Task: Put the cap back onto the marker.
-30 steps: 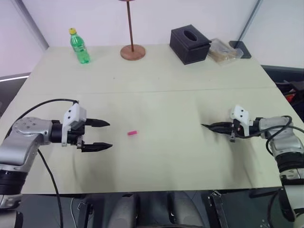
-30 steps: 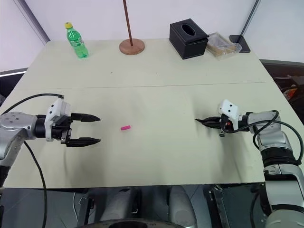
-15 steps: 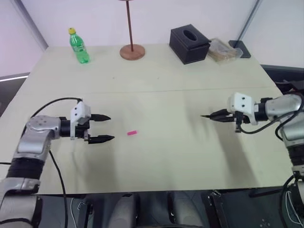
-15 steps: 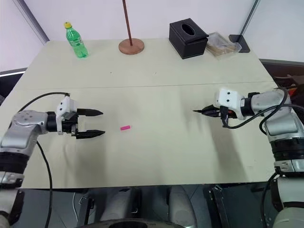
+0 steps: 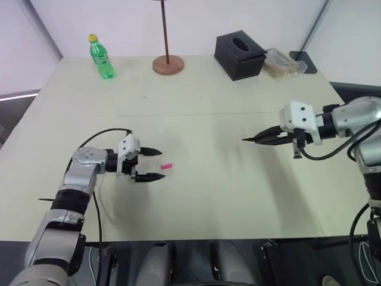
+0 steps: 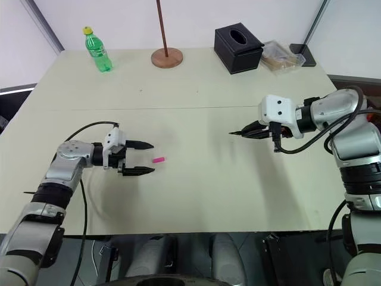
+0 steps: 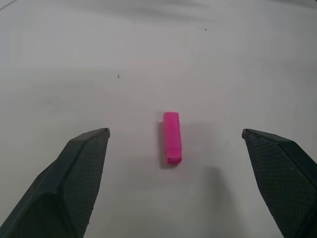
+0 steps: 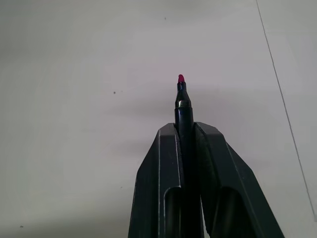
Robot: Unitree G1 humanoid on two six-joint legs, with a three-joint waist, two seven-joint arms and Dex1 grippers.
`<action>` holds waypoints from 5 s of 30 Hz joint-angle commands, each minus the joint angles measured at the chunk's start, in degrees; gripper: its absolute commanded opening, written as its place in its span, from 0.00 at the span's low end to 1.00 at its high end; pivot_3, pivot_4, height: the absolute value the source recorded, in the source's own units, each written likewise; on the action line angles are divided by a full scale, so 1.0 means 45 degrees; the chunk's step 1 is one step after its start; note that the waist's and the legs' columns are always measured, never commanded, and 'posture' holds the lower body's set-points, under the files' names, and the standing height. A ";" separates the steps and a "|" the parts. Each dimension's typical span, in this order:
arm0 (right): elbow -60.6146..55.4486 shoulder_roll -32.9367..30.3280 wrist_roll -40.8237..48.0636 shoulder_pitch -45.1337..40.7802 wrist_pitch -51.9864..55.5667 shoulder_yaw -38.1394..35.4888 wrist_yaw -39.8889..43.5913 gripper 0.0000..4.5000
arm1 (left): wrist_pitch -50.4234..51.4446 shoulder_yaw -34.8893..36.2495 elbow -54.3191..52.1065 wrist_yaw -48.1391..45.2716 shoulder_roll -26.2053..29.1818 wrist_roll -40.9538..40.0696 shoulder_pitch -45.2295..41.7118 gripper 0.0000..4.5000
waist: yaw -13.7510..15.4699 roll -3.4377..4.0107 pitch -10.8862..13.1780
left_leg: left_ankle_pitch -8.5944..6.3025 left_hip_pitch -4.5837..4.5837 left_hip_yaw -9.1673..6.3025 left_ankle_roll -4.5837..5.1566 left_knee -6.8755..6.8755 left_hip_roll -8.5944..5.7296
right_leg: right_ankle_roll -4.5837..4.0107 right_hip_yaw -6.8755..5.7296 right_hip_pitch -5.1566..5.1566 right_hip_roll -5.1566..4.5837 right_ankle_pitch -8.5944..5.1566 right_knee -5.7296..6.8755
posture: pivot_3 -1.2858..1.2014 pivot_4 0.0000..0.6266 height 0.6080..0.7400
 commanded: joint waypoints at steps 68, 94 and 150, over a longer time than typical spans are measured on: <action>-0.0476 0.1676 0.0723 -0.1668 0.0813 0.0307 -0.1034 0.00 | -0.1154 0.0005 0.1748 0.0102 -0.3406 0.0075 -0.5105 0.00 | 0.0026 -0.0024 0.0016 | 0.0000 -0.0025 -0.0014 -0.0001 0.0007 -0.0014 | 0.0003 -0.0016 -0.0007 -0.0001 0.0000 -0.0011 | 0.52 0.24 1.00; -0.0365 0.1999 0.0611 -0.1633 0.0646 0.0586 -0.1254 0.00 | -0.1275 0.0216 0.1963 0.0106 -0.3873 -0.0140 -0.5645 0.00 | 0.0019 -0.0025 0.0017 | 0.0000 -0.0026 -0.0015 0.0000 0.0007 -0.0014 | 0.0003 -0.0017 -0.0010 0.0002 0.0001 -0.0009 | 0.52 0.24 1.00; 0.0067 0.1758 -0.0133 -0.1823 -0.0217 0.1266 -0.0735 0.00 | -0.0649 -0.0339 0.1277 -0.0153 -0.4039 0.0246 -0.5597 0.00 | 0.0012 -0.0026 0.0017 | 0.0000 -0.0026 -0.0017 -0.0001 0.0007 -0.0015 | 0.0003 -0.0017 -0.0010 0.0005 0.0001 -0.0009 | 0.52 0.24 1.00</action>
